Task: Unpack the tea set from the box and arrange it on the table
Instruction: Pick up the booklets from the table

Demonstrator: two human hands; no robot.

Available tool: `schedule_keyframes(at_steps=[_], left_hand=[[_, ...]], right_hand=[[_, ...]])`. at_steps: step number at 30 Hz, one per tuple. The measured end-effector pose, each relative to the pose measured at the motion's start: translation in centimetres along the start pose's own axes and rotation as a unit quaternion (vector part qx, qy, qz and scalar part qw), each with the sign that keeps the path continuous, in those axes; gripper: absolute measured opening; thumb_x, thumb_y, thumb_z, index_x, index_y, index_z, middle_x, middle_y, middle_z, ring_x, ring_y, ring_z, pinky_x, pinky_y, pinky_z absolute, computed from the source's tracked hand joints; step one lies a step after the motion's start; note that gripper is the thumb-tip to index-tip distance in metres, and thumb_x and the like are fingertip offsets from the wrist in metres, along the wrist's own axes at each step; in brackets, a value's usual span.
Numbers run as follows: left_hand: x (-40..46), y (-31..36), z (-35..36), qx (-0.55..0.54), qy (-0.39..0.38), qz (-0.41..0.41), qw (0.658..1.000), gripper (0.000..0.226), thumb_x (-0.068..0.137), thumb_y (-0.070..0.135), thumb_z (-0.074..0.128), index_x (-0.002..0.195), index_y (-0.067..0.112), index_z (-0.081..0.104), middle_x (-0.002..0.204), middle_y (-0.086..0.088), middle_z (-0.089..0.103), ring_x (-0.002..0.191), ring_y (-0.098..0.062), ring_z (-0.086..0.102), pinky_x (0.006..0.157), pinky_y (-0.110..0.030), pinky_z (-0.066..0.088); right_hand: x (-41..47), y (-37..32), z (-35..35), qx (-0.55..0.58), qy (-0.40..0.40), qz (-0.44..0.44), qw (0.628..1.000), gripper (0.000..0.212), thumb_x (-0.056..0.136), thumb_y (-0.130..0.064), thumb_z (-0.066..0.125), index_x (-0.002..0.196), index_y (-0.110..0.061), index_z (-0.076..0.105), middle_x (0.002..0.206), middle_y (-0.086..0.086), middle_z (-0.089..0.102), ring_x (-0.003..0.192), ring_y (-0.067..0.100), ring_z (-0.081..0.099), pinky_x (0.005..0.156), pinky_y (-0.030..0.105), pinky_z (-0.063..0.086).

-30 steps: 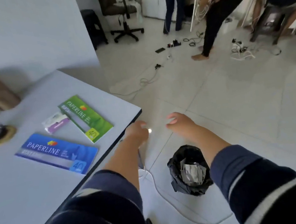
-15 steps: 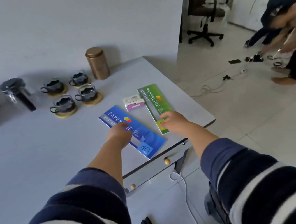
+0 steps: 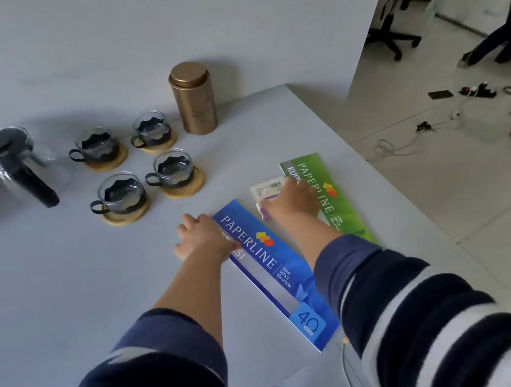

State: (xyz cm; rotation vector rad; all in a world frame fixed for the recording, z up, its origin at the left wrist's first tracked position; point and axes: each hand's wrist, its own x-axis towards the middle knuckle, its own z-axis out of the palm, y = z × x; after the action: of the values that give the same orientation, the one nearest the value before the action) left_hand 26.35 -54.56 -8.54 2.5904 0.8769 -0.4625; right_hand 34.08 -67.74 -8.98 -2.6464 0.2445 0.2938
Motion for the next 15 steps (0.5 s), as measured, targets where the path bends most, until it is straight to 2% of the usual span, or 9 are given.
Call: schedule_keyframes(at_steps=[2,4,6,8,11,13,15], left_hand=[[0.8,0.7,-0.4,0.007,-0.022,-0.019,1.0,0.097,0.064,0.049,0.084,0.138,0.012,0.035,0.135,-0.007,0.033,0.129,-0.026,0.036,0.098,-0.041,0.041],[1.2,1.1,-0.6,0.002,-0.031,-0.041,0.999,0.1,0.062,0.045,0.087,0.138,0.011,0.032,0.134,-0.008,0.033,0.128,-0.026,0.036,0.098,-0.041,0.041],[1.3,1.2,-0.6,-0.009,-0.032,-0.051,0.998,0.099,0.061,0.042,0.088,0.137,0.011,0.032,0.132,-0.009,0.033,0.126,-0.027,0.039,0.096,-0.04,0.042],[1.2,1.4,-0.5,-0.031,-0.032,-0.056,0.997,0.096,0.062,0.034,0.089,0.135,0.011,0.031,0.129,-0.009,0.032,0.12,-0.028,0.045,0.088,-0.039,0.044],[1.0,1.7,-0.5,-0.083,-0.043,-0.061,0.994,0.083,0.068,0.018,0.085,0.129,0.011,0.03,0.127,-0.009,0.026,0.104,-0.033,0.058,0.072,-0.034,0.044],[0.8,1.7,-0.3,-0.105,-0.04,-0.067,0.991,0.075,0.071,0.009,0.079,0.126,0.012,0.029,0.126,-0.01,0.024,0.095,-0.033,0.061,0.069,-0.032,0.046],[0.8,1.8,0.0,-0.125,-0.036,-0.071,0.989,0.07,0.073,0.005,0.074,0.124,0.014,0.027,0.124,-0.011,0.025,0.095,-0.034,0.06,0.069,-0.034,0.048]], right_hand=[[0.5,-0.9,0.6,-0.028,-0.005,0.03,0.999,0.087,0.068,-0.042,0.078,0.138,-0.012,0.035,0.14,0.014,0.04,0.13,0.033,0.037,0.106,0.041,0.035],[1.0,-1.3,0.4,-0.029,-0.015,0.063,0.997,0.096,0.062,-0.042,0.082,0.138,-0.008,0.032,0.142,0.015,0.038,0.131,0.031,0.035,0.106,0.036,0.032],[1.6,-1.3,-0.1,-0.021,-0.036,0.06,0.997,0.1,0.062,-0.041,0.084,0.139,-0.007,0.031,0.142,0.015,0.036,0.132,0.03,0.036,0.106,0.034,0.032],[2.2,-1.1,-0.7,0.022,-0.059,0.04,0.997,0.097,0.064,-0.032,0.085,0.14,-0.008,0.031,0.141,0.016,0.035,0.13,0.03,0.04,0.104,0.035,0.037],[3.2,0.1,-2.3,0.083,-0.053,0.04,0.994,0.078,0.068,-0.018,0.083,0.134,-0.011,0.042,0.136,0.014,0.035,0.115,0.031,0.055,0.095,0.036,0.049],[4.0,1.6,-3.8,0.089,-0.027,0.052,0.994,0.068,0.072,-0.015,0.079,0.131,-0.014,0.044,0.136,0.014,0.033,0.106,0.034,0.06,0.088,0.032,0.049],[4.5,3.0,-4.9,0.088,-0.03,0.09,0.992,0.071,0.073,-0.016,0.08,0.133,-0.018,0.043,0.136,0.014,0.03,0.1,0.033,0.06,0.079,0.028,0.044]])
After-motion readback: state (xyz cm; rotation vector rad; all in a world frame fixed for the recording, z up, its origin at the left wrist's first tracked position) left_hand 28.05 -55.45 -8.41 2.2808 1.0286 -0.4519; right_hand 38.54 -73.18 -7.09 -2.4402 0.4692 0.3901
